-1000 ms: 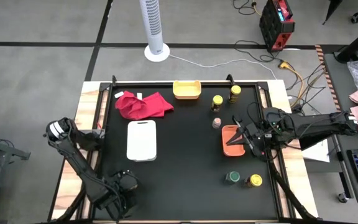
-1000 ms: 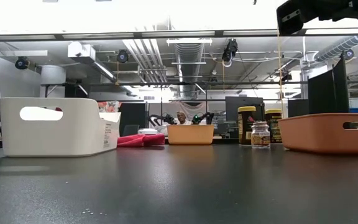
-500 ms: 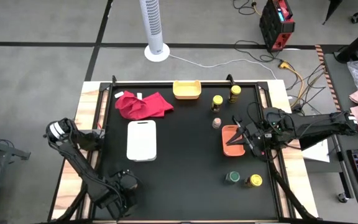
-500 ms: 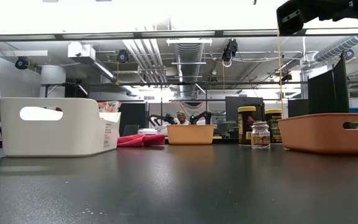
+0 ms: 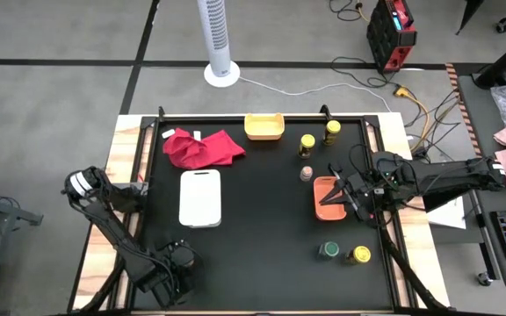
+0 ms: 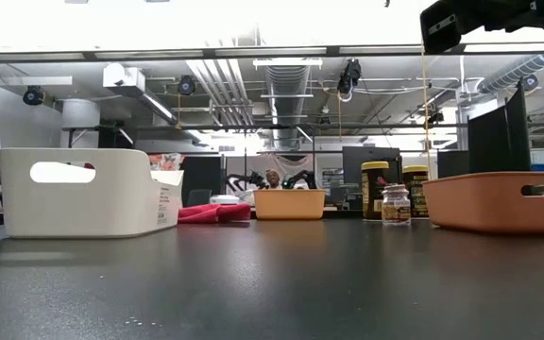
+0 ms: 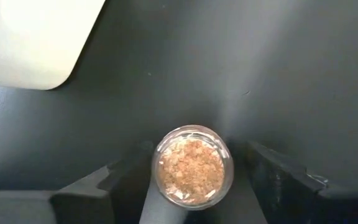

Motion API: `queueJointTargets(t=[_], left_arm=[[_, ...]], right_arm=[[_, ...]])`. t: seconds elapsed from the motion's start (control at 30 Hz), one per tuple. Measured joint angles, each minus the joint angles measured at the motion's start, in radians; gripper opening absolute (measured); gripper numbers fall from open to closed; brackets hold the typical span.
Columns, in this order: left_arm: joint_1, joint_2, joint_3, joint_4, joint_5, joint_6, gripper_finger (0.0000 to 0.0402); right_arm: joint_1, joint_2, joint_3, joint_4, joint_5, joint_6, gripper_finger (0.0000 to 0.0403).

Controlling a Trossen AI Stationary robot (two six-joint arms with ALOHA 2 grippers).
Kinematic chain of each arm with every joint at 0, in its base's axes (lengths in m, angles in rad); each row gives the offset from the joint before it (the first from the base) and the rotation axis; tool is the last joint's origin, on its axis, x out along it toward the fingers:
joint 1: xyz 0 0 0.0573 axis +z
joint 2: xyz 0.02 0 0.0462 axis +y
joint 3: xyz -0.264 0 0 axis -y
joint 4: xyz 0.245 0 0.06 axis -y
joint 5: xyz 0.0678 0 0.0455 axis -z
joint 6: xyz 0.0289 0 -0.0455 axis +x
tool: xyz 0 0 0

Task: Sort spices by type
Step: Put the bottom transparent seasoning bottle into the white bin

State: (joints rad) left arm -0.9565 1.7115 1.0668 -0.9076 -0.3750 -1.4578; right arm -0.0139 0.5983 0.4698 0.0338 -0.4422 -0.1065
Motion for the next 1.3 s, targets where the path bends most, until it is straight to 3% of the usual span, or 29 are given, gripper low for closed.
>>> queueJointTargets(t=[0.27,0.53,0.8,1.07,1.3], left_arm=[[0.001,-0.002,0.000,0.007,0.021,-0.006,0.0161],[0.003,-0.005,0.019,-0.002,0.033,0.026,0.0161],[0.045,-0.009,0.199,-0.202,0.016,0.116,0.0161],[0.155,-0.012,0.370,-0.648,-0.211,-0.025,0.0161],[0.324,-0.081,0.389,-0.602,-0.359,0.157,0.0162]], right_arm=[[0.000,0.000,0.000,0.000,0.000,-0.001,0.0013],[0.000,0.000,0.000,0.000,0.000,-0.009,0.0013],[0.000,0.000,0.000,0.001,0.000,-0.009,0.0013],[0.000,0.000,0.000,0.061,0.000,0.002,0.0013],[0.000,0.000,0.000,0.063,0.000,0.053,0.0013]])
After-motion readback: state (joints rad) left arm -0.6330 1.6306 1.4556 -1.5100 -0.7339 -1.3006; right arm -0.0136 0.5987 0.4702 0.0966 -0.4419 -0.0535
